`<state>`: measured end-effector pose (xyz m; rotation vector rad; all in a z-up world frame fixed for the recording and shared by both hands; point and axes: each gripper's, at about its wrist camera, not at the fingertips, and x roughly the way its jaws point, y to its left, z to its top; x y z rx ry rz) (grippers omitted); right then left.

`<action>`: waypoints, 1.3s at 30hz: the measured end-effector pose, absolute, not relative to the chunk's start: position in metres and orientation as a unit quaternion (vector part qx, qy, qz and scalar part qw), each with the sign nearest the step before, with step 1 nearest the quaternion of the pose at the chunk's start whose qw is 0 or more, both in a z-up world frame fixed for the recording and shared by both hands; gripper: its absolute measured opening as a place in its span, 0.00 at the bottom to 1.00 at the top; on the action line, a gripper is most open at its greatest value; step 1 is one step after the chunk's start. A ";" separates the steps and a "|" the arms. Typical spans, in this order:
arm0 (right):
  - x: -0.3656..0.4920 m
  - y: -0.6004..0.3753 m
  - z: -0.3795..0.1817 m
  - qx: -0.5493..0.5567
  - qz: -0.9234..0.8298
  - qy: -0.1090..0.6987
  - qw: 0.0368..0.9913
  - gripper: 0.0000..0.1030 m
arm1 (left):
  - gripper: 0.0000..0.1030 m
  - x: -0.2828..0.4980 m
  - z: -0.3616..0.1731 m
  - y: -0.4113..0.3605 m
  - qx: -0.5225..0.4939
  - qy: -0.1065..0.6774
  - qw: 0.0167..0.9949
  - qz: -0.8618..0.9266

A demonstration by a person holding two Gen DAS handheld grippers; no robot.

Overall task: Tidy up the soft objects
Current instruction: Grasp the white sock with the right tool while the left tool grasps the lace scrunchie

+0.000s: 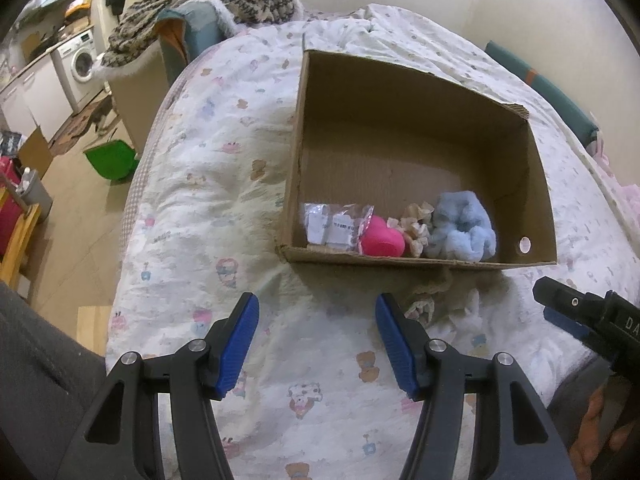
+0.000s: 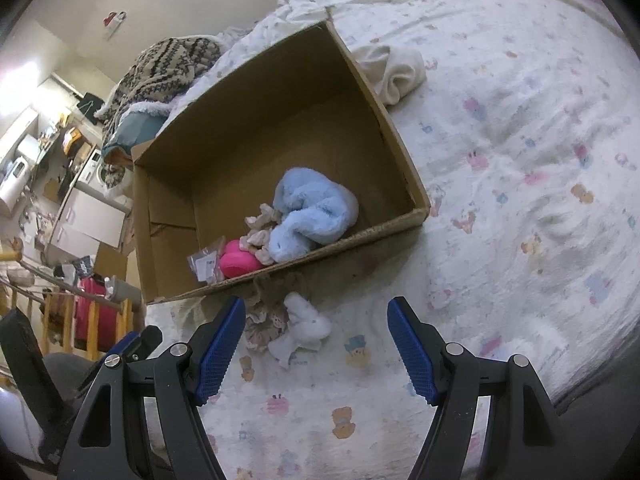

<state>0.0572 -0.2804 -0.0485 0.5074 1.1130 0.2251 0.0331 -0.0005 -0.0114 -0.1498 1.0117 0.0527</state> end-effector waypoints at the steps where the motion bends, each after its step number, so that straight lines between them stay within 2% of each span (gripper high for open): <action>1: 0.058 -0.282 -0.051 0.246 0.104 0.525 0.808 0.75 | 0.56 0.033 -0.012 0.001 -0.076 0.486 0.870 0.029; 10: 0.072 -0.278 -0.089 0.283 0.102 0.583 0.755 0.75 | 0.56 0.033 -0.013 0.016 -0.112 0.489 0.863 0.051; 14: 0.082 -0.251 -0.110 0.251 0.120 0.618 0.735 0.75 | 0.56 0.034 -0.015 0.019 -0.130 0.494 0.858 0.054; 18: 0.088 -0.233 -0.120 0.246 0.124 0.618 0.736 0.74 | 0.56 0.035 -0.016 0.019 -0.131 0.495 0.857 0.054; 20: 0.089 -0.227 -0.120 0.240 0.124 0.613 0.743 0.63 | 0.56 0.035 -0.016 0.019 -0.129 0.496 0.857 0.055; 22: 0.089 -0.222 -0.122 0.230 0.128 0.620 0.740 0.32 | 0.56 0.036 -0.018 0.019 -0.130 0.498 0.855 0.056; 29: 0.077 -0.225 -0.105 0.221 0.129 0.607 0.752 0.30 | 0.56 0.039 -0.025 0.013 -0.125 0.508 0.851 0.046; 39: 0.059 -0.269 -0.078 0.250 0.085 0.569 0.779 0.30 | 0.56 0.052 -0.044 -0.035 -0.069 0.523 0.850 -0.017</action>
